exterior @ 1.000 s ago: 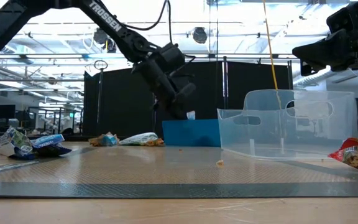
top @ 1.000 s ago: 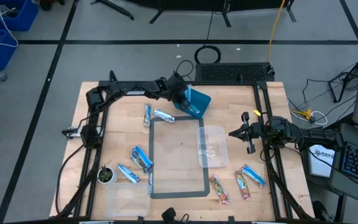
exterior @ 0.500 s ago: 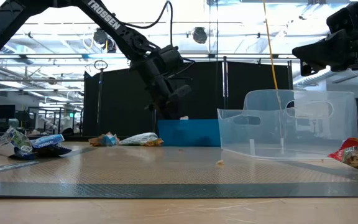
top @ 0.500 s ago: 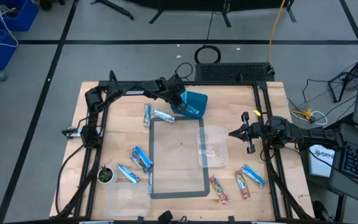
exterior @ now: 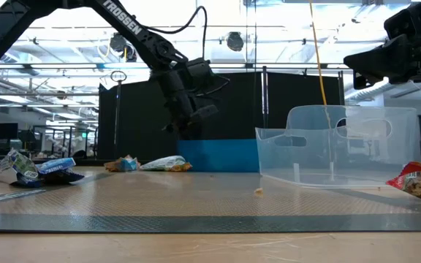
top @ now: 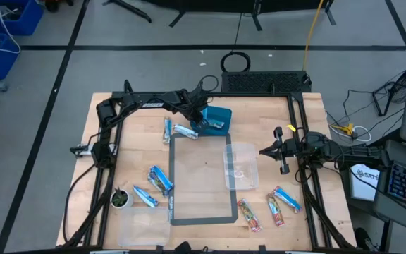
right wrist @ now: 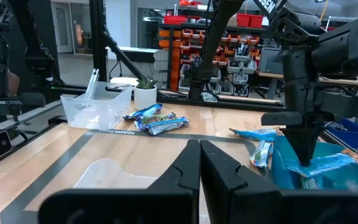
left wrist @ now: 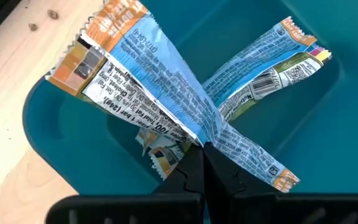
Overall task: Pick and place Granola Bars by type
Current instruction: Put the orange granola bar into the blue bin
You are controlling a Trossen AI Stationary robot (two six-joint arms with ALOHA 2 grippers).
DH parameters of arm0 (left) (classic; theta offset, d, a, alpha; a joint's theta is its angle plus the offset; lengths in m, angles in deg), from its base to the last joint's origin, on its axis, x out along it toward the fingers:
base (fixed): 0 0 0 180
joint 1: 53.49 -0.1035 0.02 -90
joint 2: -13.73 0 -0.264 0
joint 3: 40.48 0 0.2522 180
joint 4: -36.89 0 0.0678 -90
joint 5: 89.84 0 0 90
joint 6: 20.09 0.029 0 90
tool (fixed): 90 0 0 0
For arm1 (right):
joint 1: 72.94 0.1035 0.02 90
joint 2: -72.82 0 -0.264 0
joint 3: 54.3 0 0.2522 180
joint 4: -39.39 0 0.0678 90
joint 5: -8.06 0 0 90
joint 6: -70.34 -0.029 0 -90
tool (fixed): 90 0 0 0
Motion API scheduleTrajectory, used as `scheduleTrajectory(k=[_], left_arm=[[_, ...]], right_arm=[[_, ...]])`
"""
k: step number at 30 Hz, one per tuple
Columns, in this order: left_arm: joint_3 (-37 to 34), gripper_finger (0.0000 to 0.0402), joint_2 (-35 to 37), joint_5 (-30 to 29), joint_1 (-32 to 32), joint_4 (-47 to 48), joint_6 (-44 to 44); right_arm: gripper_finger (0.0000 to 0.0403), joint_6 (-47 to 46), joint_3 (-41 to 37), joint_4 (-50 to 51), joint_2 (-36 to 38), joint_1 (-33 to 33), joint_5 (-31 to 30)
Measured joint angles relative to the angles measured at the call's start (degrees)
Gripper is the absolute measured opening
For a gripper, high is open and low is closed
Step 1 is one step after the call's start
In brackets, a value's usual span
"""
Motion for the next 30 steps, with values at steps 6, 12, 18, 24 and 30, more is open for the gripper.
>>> scheduleTrajectory(k=[6,12,18,24,30], left_arm=[[0.0,0.001,0.0,0.1,0.0,-0.3,0.0],[0.0,0.0043,0.0,4.9,0.1,-0.4,1.2],[0.0,0.0067,0.0,8.7,1.0,-2.3,2.7],[0.0,0.0077,1.7,10.4,1.6,-2.8,5.0],[0.0,0.0077,7.1,10.5,1.7,-2.2,6.0]], right_arm=[[0.0004,0.0,0.0,0.0,0.0,0.0,0.0],[0.0004,0.0,0.0,0.0,0.0,0.0,0.0],[0.0004,0.0,0.0,0.0,0.0,0.0,0.0],[0.0004,0.0,0.0,0.0,0.0,0.0,0.0],[0.0004,0.0,0.0,0.0,0.0,0.0,0.0]])
